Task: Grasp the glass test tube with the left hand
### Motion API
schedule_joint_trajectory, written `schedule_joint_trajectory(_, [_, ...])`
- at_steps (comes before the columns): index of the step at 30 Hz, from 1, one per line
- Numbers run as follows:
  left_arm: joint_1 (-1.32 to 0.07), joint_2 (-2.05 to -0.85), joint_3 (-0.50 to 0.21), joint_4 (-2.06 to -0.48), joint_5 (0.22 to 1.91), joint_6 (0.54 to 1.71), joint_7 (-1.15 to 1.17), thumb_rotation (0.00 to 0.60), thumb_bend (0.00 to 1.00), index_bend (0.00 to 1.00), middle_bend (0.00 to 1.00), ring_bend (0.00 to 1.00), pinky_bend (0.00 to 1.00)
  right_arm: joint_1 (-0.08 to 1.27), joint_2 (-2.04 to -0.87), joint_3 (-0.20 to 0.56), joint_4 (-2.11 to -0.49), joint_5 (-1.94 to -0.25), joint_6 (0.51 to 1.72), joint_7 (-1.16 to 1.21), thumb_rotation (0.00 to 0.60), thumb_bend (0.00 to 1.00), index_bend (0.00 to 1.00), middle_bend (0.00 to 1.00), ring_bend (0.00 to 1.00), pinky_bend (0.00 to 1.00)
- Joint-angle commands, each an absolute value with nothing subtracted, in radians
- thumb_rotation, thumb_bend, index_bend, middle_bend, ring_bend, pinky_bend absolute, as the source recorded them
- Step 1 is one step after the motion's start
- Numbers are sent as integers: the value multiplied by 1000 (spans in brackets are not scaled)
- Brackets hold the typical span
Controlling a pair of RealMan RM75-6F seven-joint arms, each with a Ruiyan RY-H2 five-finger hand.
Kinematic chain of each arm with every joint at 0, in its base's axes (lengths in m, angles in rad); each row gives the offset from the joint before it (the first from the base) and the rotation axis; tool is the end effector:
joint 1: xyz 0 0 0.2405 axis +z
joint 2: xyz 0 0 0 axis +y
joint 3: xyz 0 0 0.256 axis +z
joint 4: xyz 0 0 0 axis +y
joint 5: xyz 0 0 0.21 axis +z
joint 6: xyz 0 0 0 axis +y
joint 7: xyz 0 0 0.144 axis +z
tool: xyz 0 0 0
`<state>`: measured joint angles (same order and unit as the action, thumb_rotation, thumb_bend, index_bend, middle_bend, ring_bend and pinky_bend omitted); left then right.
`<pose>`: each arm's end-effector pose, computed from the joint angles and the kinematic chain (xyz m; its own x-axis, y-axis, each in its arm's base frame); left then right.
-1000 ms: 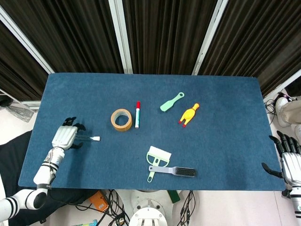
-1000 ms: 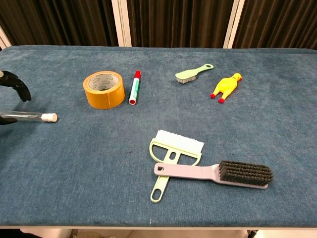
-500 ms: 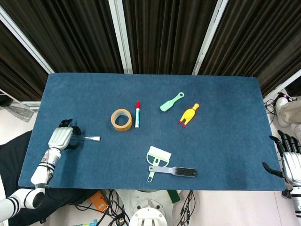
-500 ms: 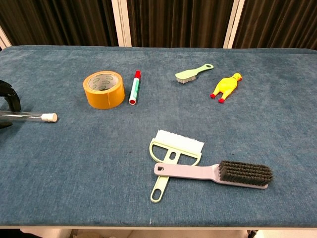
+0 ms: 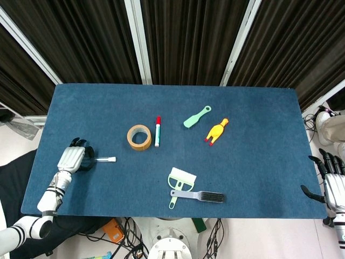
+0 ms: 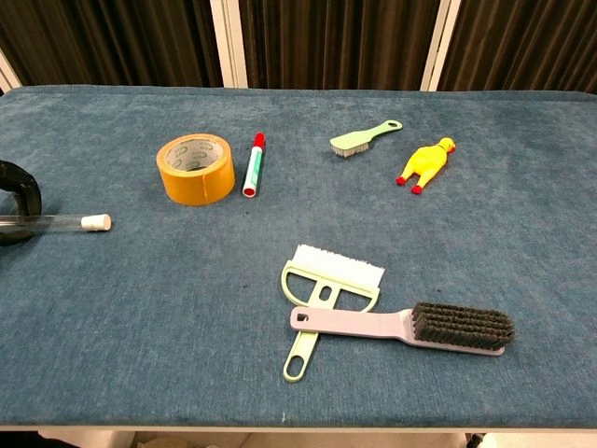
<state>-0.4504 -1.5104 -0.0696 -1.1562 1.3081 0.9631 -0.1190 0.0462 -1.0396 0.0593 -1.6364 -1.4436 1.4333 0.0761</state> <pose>-0.3172 0.2996 0.0187 0.3264 0.3489 0.8785 0.9442 -0.0759 -0.3206 -0.3281 -0.1702 0.1806 0.3662 -0.0508 0.9292 -0.9253 0.0856 0.3694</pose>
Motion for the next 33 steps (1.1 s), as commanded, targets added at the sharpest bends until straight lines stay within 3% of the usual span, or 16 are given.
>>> schedule_joint_trajectory(1, [-449, -1493, -65, -1178, 1336, 967, -189, 600, 320, 544, 539, 151, 72, 47, -1040, 60, -1636, -1442, 1432, 77, 600, 334, 240, 64, 0, 0])
schedule_joint_trajectory(7, [-458, -1419, -58, -1257, 1388, 956, -338, 600, 330, 547, 542, 152, 73, 46, -1040, 61, -1637, -1438, 1432, 80, 600, 334, 243, 64, 0, 0])
schedule_joint_trajectory(16, [-475, -1320, -76, -1369, 1408, 976, -353, 600, 330, 547, 542, 152, 73, 46, -1039, 61, -1637, -1438, 1431, 80, 600, 334, 243, 64, 0, 0])
schedule_joint_trajectory(24, [-504, -1196, -124, -1513, 1422, 995, -390, 600, 330, 547, 542, 152, 73, 47, -1038, 62, -1639, -1434, 1429, 82, 600, 334, 243, 64, 0, 0])
schedule_joint_trajectory(33, [-570, -999, -193, -1703, 1392, 941, -365, 600, 322, 547, 542, 152, 73, 46, -1035, 64, -1643, -1427, 1426, 79, 600, 334, 247, 64, 0, 0])
